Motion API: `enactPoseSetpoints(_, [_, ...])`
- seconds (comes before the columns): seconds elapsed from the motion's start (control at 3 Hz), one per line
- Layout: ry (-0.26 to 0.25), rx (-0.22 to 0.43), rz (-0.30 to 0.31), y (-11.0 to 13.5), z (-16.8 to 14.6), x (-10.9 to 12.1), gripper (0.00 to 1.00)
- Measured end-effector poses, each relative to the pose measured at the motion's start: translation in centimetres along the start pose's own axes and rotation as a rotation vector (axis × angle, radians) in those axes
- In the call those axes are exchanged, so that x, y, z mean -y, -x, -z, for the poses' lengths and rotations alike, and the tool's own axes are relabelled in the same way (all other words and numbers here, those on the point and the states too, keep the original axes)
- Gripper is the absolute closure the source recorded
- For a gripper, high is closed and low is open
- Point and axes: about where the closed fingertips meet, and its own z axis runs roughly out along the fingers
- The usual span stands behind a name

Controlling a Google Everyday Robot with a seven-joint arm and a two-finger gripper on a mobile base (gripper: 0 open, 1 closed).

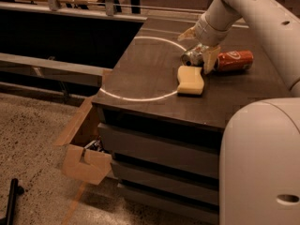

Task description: Knock 7up can over

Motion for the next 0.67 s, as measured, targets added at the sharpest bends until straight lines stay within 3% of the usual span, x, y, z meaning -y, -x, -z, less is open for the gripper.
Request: enactPoseSetpoints(0.67, [0.011, 0.012, -0.026, 0.14, 0.0, -0.25, 0.0])
